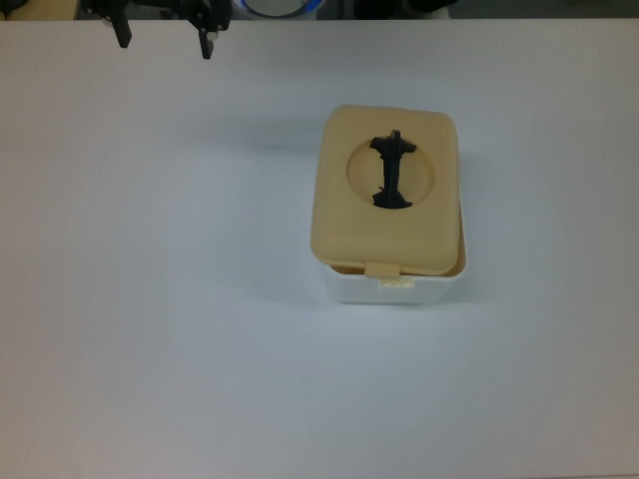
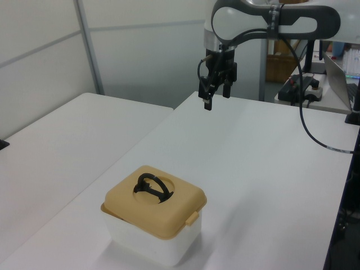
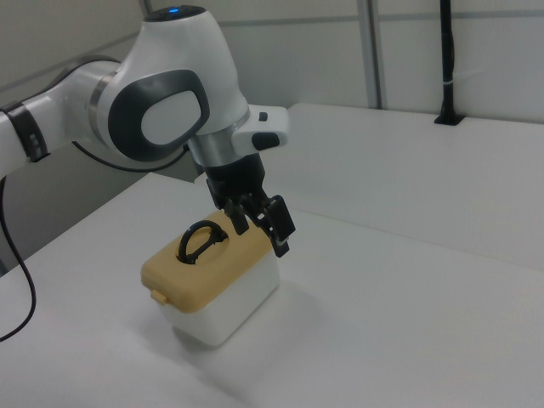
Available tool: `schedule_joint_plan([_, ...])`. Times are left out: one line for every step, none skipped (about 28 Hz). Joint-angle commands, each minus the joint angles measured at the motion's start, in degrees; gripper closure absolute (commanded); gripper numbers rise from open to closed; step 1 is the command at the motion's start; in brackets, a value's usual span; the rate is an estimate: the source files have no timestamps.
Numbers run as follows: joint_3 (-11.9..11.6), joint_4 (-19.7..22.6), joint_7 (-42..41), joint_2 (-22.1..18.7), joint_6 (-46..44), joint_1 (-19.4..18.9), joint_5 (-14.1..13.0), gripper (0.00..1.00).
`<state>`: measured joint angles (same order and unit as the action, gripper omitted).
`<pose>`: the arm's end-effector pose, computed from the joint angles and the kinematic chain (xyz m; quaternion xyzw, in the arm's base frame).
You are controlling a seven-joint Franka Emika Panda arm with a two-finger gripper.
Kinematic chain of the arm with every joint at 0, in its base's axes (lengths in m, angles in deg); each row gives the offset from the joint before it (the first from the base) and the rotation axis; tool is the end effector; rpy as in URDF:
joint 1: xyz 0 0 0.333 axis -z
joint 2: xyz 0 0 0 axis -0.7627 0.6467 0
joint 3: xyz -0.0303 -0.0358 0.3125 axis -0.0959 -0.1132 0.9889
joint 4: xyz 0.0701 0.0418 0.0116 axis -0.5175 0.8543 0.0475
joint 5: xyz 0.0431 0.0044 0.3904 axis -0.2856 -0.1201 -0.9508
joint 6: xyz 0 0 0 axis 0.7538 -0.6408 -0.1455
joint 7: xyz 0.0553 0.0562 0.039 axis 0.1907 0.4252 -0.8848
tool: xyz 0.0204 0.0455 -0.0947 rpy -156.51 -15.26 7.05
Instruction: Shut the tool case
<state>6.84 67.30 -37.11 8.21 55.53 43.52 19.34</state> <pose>0.5629 -0.0565 0.6138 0.9976 -0.0519 0.0456 0.0030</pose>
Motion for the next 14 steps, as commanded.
schedule_joint_plan([0.1,1.1,-0.6,-0.9,0.0,-0.1,-1.0,0.0])
schedule_joint_plan([0.1,1.1,-0.6,-0.9,0.0,-0.1,-1.0,0.0])
schedule_joint_plan([0.0,1.0,-0.6,-0.8,0.1,-0.1,-1.0,0.0])
schedule_joint_plan([0.0,1.0,-0.7,-0.8,0.0,-0.1,-1.0,0.0])
schedule_joint_plan([0.1,1.0,-0.9,-0.8,0.0,-0.1,-1.0,0.0])
schedule_joint_plan([0.1,1.0,-0.9,-0.7,0.0,-0.1,-1.0,0.0])
schedule_joint_plan([0.1,0.9,-0.9,-0.7,0.0,-0.1,-1.0,0.0])
schedule_joint_plan([0.1,0.8,-0.9,-0.6,0.0,-0.1,-1.0,0.0])
schedule_joint_plan([0.1,0.7,-1.0,-0.6,0.0,-0.1,-1.0,0.0])
schedule_joint_plan([0.1,0.6,-1.1,-0.5,0.0,-0.1,-1.0,0.0])
schedule_joint_plan([0.1,0.6,-1.1,-0.5,0.0,-0.1,-1.0,0.0])
schedule_joint_plan([0.1,0.6,-1.1,-0.5,0.0,-0.1,-1.0,0.0])
schedule_joint_plan([0.1,0.6,-1.2,-0.4,0.0,-0.1,-1.0,0.0])
schedule_joint_plan([0.2,0.6,-1.2,-0.4,0.0,-0.1,-1.0,0.0])
